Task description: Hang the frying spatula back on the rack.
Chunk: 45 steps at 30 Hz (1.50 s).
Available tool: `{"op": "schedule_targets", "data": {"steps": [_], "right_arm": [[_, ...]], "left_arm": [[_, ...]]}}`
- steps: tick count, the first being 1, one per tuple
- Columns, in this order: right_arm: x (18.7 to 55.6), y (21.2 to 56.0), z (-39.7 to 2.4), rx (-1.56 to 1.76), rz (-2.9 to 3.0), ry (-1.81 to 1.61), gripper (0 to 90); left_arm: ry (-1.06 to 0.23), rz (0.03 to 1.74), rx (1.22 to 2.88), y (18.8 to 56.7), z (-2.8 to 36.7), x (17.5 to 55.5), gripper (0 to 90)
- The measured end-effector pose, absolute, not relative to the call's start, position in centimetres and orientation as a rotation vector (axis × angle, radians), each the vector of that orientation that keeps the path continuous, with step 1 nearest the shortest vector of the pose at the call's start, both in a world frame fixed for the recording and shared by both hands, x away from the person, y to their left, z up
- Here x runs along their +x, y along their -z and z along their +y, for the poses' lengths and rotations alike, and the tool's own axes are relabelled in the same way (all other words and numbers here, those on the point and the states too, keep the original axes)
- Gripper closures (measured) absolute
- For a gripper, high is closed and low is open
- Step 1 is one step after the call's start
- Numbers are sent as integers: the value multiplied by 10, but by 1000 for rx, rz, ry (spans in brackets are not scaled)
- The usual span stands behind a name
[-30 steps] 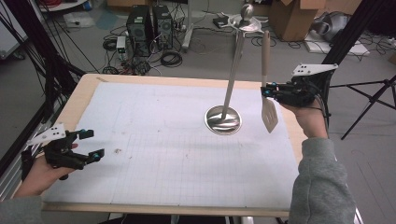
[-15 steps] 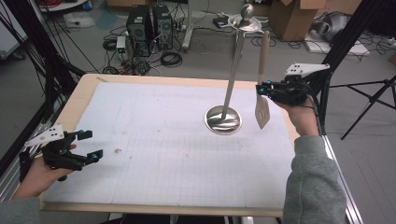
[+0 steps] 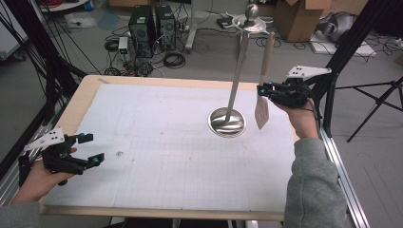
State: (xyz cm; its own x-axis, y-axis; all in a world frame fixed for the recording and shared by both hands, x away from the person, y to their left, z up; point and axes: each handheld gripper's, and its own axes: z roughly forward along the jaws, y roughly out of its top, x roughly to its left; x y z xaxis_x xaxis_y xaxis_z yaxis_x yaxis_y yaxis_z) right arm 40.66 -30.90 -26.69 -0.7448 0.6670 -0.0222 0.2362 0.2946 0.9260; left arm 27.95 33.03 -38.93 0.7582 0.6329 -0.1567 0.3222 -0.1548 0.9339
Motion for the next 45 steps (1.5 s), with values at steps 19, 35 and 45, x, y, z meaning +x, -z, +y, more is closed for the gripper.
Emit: {"op": "schedule_targets", "data": {"steps": [19, 35, 45], "right_arm": [[392, 262, -307, 740, 2130, -1529, 203], [372, 285, -313, 744, 2119, -1540, 148], [356, 300, -315, 731, 2104, -1507, 147]], "left_arm": [[-322, 751, 1763, 390, 329, 280, 22], [-309, 736, 1767, 390, 323, 285, 22], [-299, 720, 1769, 390, 317, 290, 22]]}}
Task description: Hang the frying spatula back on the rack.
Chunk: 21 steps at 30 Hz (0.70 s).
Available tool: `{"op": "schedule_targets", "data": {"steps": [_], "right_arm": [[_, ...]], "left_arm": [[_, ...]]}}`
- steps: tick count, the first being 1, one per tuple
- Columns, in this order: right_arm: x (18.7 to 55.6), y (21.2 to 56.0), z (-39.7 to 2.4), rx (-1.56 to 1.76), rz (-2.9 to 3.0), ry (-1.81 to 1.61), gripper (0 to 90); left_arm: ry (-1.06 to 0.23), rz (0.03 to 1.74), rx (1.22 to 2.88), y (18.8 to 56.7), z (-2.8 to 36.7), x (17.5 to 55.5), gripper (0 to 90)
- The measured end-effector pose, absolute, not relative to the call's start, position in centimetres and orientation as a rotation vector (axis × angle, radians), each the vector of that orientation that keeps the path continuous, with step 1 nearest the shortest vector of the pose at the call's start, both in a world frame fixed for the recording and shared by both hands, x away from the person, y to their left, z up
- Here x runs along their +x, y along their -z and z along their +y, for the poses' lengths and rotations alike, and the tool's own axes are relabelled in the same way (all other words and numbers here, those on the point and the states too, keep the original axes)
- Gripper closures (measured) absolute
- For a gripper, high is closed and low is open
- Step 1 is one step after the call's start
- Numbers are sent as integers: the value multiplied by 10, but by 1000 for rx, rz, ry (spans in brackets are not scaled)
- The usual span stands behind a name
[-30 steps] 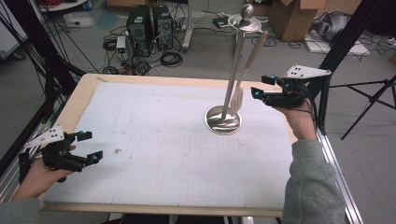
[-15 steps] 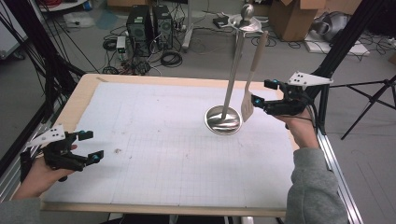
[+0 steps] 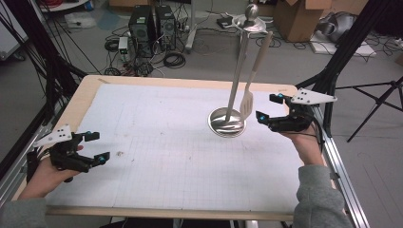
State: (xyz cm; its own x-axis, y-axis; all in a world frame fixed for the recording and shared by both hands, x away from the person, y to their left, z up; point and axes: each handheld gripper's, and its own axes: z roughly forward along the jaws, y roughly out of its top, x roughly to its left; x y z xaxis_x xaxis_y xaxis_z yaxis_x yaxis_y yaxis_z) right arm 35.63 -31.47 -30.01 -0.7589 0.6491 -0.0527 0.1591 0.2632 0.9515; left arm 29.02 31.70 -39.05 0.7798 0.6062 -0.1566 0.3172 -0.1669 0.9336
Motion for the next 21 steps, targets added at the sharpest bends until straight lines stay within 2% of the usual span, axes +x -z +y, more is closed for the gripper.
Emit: {"op": "schedule_targets", "data": {"steps": [21], "right_arm": [[341, 327, -332, 797, 2055, -1542, 134]], "left_arm": [[-303, 717, 1766, 394, 309, 297, 22]]}}
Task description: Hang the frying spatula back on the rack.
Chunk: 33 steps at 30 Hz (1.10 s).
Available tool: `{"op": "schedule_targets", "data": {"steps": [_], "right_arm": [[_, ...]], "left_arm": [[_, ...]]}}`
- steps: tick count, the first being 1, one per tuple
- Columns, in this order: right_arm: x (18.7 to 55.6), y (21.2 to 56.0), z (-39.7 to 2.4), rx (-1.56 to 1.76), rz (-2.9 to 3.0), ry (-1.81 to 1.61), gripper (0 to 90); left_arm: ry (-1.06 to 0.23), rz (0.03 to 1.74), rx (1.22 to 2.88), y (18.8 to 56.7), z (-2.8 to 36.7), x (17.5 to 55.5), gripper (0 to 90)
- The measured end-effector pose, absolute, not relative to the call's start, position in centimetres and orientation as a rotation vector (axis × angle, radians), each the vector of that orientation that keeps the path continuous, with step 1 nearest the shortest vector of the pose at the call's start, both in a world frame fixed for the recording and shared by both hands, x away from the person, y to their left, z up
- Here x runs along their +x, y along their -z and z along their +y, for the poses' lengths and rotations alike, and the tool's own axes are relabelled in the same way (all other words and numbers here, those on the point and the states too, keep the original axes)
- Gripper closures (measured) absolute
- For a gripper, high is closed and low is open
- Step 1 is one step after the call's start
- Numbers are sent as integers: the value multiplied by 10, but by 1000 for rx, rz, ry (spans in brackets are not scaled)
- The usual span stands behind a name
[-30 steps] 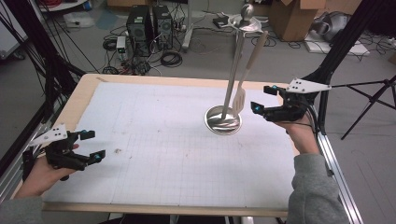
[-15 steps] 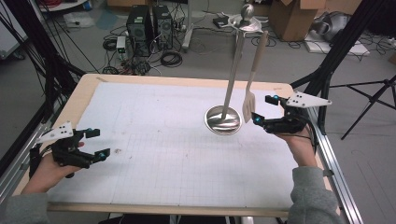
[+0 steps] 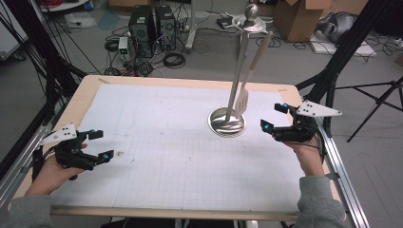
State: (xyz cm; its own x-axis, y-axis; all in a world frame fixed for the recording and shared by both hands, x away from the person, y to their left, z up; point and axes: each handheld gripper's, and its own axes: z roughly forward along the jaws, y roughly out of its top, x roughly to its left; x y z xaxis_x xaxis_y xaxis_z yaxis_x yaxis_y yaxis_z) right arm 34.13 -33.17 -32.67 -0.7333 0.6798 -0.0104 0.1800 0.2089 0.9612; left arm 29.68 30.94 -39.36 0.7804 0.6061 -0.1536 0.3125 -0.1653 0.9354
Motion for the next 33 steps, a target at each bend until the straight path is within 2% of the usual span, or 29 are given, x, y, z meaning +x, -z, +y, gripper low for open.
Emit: {"op": "schedule_targets", "data": {"steps": [33], "right_arm": [[319, 371, -359, 943, 2004, -1529, 123]], "left_arm": [[-302, 715, 1759, 398, 303, 308, 22]]}}
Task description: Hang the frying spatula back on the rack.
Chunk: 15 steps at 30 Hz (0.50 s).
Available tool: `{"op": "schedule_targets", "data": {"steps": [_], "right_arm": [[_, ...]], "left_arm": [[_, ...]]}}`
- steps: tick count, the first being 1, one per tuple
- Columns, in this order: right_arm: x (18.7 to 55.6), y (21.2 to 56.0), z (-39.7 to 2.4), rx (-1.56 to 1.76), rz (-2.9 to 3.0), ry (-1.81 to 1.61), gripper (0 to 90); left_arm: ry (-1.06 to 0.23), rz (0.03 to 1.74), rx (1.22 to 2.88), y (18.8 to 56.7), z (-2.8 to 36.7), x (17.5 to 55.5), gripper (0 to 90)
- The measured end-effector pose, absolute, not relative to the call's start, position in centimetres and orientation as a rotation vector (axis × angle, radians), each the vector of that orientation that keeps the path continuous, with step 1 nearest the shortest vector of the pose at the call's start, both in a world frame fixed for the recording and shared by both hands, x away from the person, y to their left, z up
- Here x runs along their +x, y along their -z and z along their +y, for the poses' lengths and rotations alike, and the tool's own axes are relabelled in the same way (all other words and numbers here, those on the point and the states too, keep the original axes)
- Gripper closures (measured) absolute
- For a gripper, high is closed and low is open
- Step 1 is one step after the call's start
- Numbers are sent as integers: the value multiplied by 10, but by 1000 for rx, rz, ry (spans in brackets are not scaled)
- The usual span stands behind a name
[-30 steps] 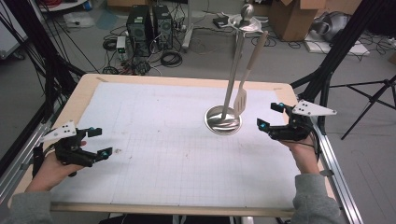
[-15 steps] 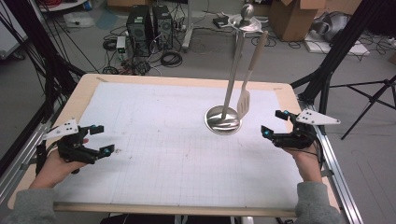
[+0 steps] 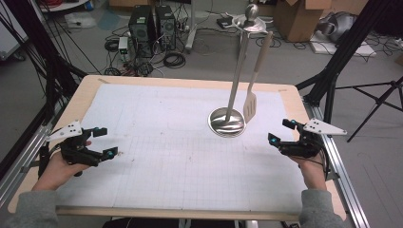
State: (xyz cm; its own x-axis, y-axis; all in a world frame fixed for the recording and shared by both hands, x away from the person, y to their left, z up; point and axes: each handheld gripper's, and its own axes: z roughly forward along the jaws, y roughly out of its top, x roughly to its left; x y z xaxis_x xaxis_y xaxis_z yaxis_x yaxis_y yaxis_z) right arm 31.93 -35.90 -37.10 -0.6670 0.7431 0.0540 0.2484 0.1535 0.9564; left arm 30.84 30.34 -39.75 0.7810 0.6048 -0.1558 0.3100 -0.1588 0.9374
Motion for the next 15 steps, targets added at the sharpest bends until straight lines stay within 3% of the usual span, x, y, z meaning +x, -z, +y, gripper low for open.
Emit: {"op": "schedule_targets", "data": {"steps": [15], "right_arm": [[311, 389, -373, 1027, 1982, -1518, 123]], "left_arm": [[-317, 729, 1763, 400, 304, 309, 22]]}}
